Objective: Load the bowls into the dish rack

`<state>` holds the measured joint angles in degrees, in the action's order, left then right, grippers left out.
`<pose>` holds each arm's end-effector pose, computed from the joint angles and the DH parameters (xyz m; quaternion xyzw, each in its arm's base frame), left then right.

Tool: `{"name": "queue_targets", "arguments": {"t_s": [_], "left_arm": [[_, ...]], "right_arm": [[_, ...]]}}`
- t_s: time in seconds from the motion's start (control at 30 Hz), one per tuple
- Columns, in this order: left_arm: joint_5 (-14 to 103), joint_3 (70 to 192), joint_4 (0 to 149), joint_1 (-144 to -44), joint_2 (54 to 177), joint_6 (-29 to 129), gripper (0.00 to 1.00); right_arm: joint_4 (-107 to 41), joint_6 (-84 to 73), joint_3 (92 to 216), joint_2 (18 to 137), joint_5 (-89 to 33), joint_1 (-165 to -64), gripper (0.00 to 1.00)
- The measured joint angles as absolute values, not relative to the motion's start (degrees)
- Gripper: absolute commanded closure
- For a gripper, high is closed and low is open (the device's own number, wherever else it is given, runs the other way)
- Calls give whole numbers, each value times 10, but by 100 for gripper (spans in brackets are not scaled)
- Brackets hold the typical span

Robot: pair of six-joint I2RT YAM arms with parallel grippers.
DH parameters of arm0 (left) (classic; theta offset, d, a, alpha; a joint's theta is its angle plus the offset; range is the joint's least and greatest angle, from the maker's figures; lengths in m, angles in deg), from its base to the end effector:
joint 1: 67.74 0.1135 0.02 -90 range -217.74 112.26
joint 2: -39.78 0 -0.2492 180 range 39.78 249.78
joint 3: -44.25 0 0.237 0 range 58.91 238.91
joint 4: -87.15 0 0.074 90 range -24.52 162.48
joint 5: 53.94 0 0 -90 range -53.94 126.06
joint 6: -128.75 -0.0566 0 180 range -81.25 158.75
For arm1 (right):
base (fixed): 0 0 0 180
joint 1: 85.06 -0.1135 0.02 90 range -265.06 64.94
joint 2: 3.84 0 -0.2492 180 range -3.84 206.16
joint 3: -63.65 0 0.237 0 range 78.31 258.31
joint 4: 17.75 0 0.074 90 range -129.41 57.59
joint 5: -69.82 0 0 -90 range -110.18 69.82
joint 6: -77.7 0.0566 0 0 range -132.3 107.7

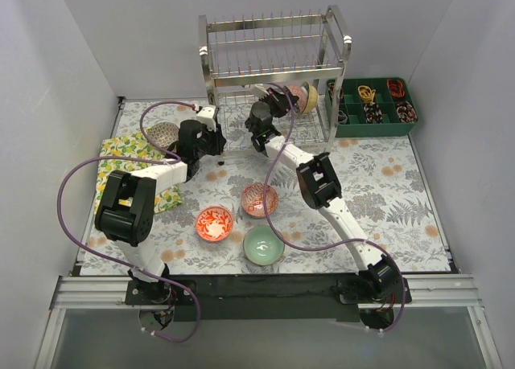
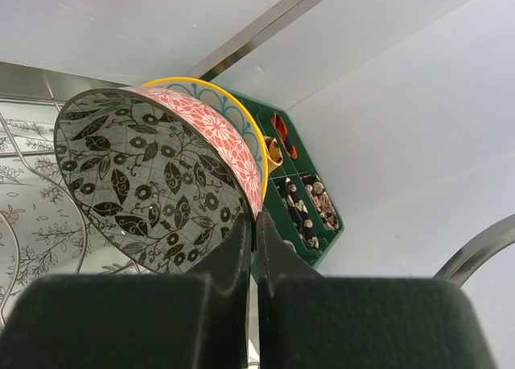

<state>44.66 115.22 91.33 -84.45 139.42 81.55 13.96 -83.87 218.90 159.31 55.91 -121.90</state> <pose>0.3691 -0.1197 0.1916 -0.1498 0.8261 -0.3225 0.4371 0.4918 0.2998 0.1885 -0.0468 0.6703 -0.5181 0.5293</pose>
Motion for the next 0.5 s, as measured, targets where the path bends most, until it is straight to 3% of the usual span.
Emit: {"name": "queue_targets", "arguments": {"t_s": [0.27,0.4,0.43,0.47,0.5], "left_arm": [[446,1157,900,-847,1394,815,71],[446,1156,881,-854,1393,819,67],[446,1155,874,-856,1393,820,66],[447,1153,866,-858,1393,822,65],[447,1150,862,-860,1393,822,63]], "right_arm": [[129,-815,2208,1616,545,-1218,99],[125,-811,2212,1623,537,-1218,92],[125,-811,2214,1623,538,-1218,87],[125,-810,2214,1623,538,-1218,66],[126,-809,2214,1623,539,-1219,62]]}}
